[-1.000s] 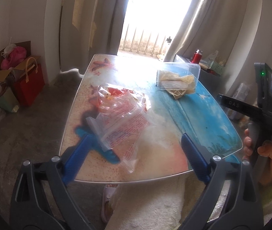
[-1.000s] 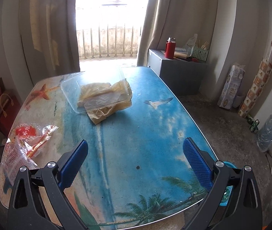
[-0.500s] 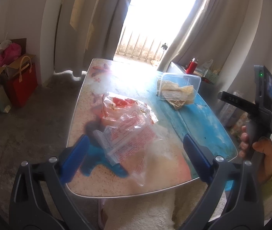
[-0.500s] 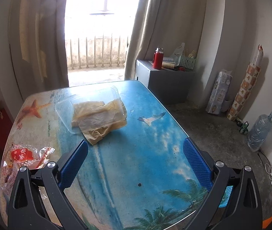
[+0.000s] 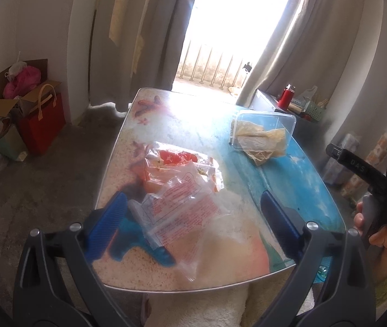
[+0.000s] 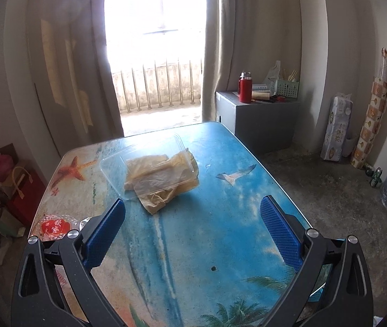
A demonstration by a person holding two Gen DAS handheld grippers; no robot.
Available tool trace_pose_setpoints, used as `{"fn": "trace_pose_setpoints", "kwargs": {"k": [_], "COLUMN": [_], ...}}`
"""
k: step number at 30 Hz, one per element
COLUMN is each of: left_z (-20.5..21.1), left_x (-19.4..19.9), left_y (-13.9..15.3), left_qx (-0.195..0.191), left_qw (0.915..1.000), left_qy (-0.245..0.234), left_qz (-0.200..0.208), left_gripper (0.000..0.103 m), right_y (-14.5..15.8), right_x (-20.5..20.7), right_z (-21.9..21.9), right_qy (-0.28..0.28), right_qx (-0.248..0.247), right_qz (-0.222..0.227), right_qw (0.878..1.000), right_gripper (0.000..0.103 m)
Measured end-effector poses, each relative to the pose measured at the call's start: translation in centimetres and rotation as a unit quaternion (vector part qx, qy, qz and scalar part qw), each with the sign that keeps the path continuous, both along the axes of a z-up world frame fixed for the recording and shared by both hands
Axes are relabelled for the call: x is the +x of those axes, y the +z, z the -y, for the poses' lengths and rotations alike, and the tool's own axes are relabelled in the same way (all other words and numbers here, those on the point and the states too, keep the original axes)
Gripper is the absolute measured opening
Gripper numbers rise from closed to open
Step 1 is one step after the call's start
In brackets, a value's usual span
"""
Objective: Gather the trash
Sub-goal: 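Bring both empty tools back over the table toward the plastic container, then grip the clear plastic container rim with the right tool and lift it aside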
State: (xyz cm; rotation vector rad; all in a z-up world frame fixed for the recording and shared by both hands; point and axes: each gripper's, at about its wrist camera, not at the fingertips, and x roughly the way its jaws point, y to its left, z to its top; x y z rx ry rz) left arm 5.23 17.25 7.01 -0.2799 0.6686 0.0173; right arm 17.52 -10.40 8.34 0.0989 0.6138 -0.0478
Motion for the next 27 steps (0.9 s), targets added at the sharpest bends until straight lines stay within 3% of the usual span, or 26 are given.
{"fn": "trace_pose_setpoints", "kwargs": {"k": [7, 12, 14, 21, 27], "left_z": [3.9, 6.0, 6.8, 8.7, 9.2], "left_x": [1.7, 3.5, 4.2, 7.7, 9.8], "left_y": [0.2, 0.2, 0.2, -0.5, -2.1], "left_qx": [0.009, -0.034, -0.033, -0.028, -0.028], "left_qw": [0.9988, 0.9911, 0.9881, 0.9861, 0.9882], "left_qy": [-0.046, -0.128, -0.149, -0.163, -0.150], "left_qz": [0.014, 0.013, 0.018, 0.007, 0.016], "left_gripper": [0.094, 0.094, 0.094, 0.094, 0.094], "right_y": [-1.0, -1.9, -2.1, -1.4, -1.6], "right_x": [-0.8, -1.0, -0.2, 5.7, 11.8], "right_z": [4.9, 7.7, 8.9, 10.1, 6.6], "right_qy": [0.008, 0.041, 0.053, 0.125, 0.199], "right_qx": [0.053, 0.081, 0.093, 0.084, 0.026], "right_qz": [-0.008, -0.032, -0.040, -0.049, -0.063], "right_qw": [0.999, 0.995, 0.993, 0.987, 0.978], "right_gripper": [0.096, 0.096, 0.096, 0.085, 0.074]}}
